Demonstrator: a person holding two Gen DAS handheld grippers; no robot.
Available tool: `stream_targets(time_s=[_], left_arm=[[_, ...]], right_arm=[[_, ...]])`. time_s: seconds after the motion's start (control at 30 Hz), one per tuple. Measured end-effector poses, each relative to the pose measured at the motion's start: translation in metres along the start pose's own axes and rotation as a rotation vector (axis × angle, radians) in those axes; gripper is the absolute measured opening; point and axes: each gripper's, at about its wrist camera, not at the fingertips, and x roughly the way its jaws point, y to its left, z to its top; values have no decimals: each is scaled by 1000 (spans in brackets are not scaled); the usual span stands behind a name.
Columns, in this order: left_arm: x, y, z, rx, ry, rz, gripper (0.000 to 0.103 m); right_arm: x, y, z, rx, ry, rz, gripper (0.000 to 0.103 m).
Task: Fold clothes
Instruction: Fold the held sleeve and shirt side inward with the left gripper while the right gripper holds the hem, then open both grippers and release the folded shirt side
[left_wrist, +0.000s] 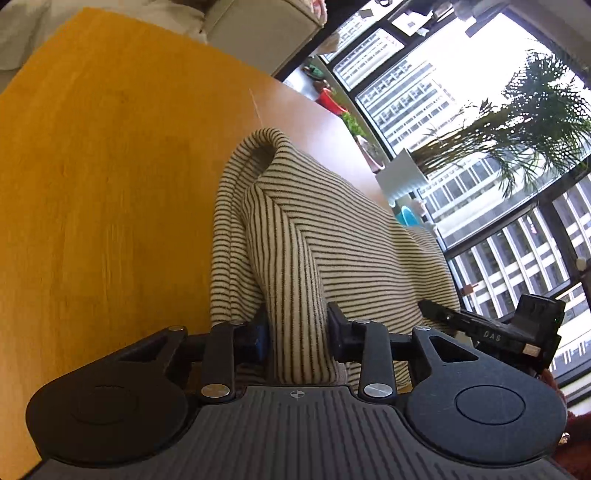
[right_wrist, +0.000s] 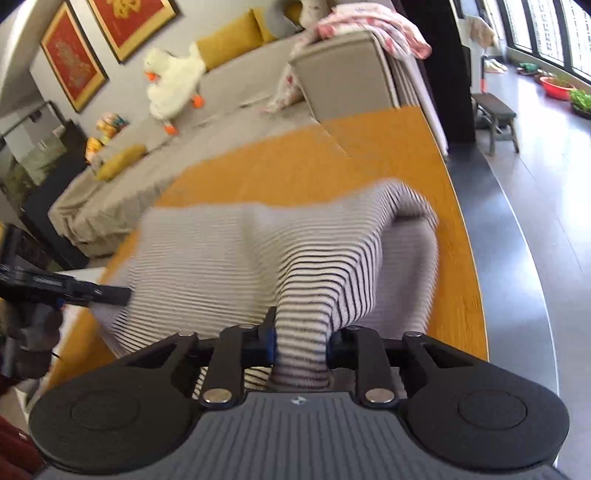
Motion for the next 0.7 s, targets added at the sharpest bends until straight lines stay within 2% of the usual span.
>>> stream_targets(time_s=[0.1,0.13,0.17,0.2,0.23,0.27,0.33,0.43,0.5,0.53,0.6,0.7], left_arm=[[-24,-11,9,65,-41,52,46],[-32,-19,12,86,-65,54,50],[-40,-29,15,105,-91,52,59],[-47,-38,17,119,-115,36,63],[-54,-46,20,132,-138,15,70],[-58,-55,21,141,-152,-8,74],[-54,-67,19,147,-141,-65,78],[-22,-72,9,89,-49,-159,89],[5,-70,1,27,24,-215,89],[20,-66,-3,-4,63,-219,90],[43,-57,-9,-28,106,-154,88],[45,-47,2,-13,74,-120,81]], right_arm=[[-9,-4,9,23,-5,6,42],[-14,-3,13,1,-15,-6,51],[-19,-3,18,-18,-28,-14,57],[-25,-4,23,-25,-49,-14,60],[-31,-5,28,-29,-71,-12,71],[-35,-6,33,-32,-98,-13,86],[-37,-8,43,-31,-144,-11,98],[-33,-10,57,-13,-188,11,103],[-23,-10,67,-25,-207,5,103],[-14,-9,71,-29,-206,-12,103],[9,-12,77,-36,-161,-75,103],[48,-14,74,-77,-29,-212,103]])
